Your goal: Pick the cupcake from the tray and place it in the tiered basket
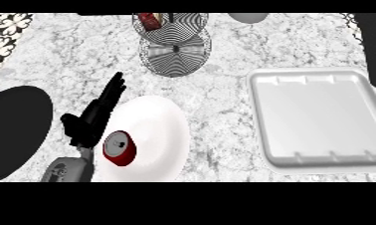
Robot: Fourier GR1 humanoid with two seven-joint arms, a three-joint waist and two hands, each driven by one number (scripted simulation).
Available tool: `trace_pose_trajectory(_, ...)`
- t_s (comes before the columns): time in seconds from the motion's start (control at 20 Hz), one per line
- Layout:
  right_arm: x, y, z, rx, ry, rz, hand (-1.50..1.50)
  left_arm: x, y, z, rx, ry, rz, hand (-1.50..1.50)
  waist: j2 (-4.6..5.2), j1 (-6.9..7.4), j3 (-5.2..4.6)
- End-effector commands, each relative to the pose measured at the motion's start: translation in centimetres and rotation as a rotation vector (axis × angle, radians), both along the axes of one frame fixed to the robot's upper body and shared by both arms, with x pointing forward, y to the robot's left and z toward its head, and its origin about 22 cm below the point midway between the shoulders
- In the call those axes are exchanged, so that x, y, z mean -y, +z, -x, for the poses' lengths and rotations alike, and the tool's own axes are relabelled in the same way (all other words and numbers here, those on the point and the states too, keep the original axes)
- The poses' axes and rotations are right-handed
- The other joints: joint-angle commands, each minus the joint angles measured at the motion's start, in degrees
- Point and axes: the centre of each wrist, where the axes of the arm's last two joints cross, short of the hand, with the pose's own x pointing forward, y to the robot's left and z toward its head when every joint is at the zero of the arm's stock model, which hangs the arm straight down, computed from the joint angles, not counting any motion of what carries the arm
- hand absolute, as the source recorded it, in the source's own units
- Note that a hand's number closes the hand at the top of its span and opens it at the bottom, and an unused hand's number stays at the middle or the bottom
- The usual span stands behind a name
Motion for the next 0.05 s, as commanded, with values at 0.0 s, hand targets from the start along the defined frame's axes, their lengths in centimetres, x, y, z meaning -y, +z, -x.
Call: trace_pose_trajectory(0.0, 6.46, -0.93, 2.47, -0.009, 0.035, 0.032, -1.5, -0.82, -0.64, 1.78, -0.015, 0.006, 0.002, 0.0, -0.39, -0.6, 0.0)
